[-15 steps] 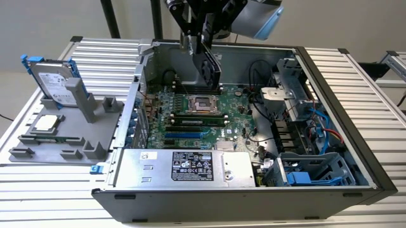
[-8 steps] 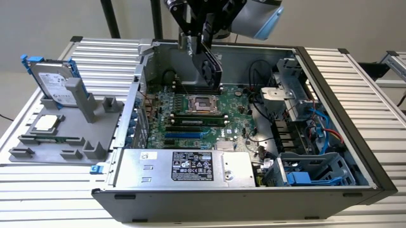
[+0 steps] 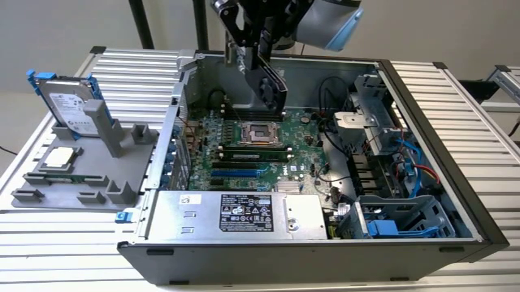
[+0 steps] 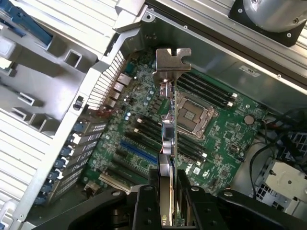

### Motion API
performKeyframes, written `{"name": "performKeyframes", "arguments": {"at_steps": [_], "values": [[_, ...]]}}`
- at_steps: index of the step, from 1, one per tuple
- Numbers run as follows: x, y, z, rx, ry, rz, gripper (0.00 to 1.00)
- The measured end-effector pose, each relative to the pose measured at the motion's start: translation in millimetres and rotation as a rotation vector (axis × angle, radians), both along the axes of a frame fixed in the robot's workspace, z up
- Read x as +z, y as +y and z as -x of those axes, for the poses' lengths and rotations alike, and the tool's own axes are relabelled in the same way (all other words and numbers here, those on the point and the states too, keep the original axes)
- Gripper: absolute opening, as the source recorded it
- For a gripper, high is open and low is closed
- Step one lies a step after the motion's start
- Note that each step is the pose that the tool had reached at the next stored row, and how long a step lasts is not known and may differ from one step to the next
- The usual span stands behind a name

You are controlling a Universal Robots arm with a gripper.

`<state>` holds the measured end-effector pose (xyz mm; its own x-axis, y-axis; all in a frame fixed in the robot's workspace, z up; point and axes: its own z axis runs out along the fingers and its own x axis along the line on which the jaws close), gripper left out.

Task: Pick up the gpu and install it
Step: 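Insert the gpu into the slot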

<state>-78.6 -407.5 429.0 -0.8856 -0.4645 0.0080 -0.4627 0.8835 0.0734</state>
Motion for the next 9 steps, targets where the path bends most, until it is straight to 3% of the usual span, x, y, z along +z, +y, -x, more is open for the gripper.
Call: {"name": "performKeyframes", "arguments": {"at_steps": [9], "values": [[0.1, 0.0, 0.0, 0.064, 0.0001, 0.0001, 0.00]]}}
